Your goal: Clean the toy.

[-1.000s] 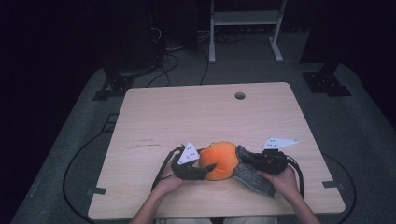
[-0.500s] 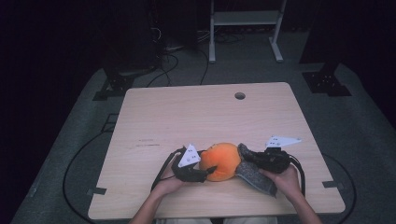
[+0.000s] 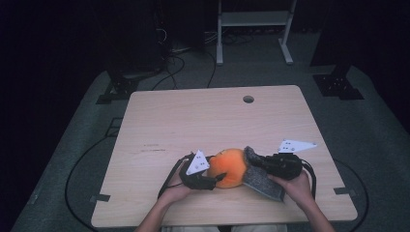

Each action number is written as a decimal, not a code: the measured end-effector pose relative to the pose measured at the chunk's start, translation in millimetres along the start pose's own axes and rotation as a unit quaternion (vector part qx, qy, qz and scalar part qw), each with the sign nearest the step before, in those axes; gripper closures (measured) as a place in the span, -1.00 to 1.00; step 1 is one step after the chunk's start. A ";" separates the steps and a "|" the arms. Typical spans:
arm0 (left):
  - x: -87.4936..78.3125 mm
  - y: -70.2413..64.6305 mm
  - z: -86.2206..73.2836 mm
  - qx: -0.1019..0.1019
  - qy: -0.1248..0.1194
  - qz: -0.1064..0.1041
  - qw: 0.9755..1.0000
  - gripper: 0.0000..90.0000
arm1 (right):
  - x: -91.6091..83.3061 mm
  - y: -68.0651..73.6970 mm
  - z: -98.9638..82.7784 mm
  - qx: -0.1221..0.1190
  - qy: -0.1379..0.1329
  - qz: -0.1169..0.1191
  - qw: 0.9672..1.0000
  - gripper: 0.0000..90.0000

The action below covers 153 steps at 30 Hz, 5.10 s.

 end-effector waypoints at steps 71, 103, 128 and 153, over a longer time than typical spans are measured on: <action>4.1 -20.6 15.1 -0.027 -0.010 -0.021 0.999 -0.59 | 8.1 31.4 20.4 -0.096 0.037 0.015 0.995 0.79; -0.8 -18.7 6.1 0.016 -0.004 -0.026 1.000 -0.16 | 13.8 26.1 17.2 -0.077 0.024 0.018 0.997 0.79; -6.4 -11.6 -1.7 0.007 0.000 -0.050 0.999 -0.10 | 3.3 -2.4 -12.8 -0.011 0.035 0.021 0.999 0.79; -4.1 -11.3 -1.7 0.008 -0.002 -0.050 0.999 -0.10 | 3.0 -4.3 -19.3 -0.006 0.049 0.017 0.999 0.79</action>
Point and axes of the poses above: each handheld gripper's, and its own axes: x roughly forward along the jaws, z roughly out of its top, y roughly to its left, the point moved 6 cm from there along x, roughly forward along the jaws, and after that the axes turned 11 degrees about -x, right-handed, at the moved point
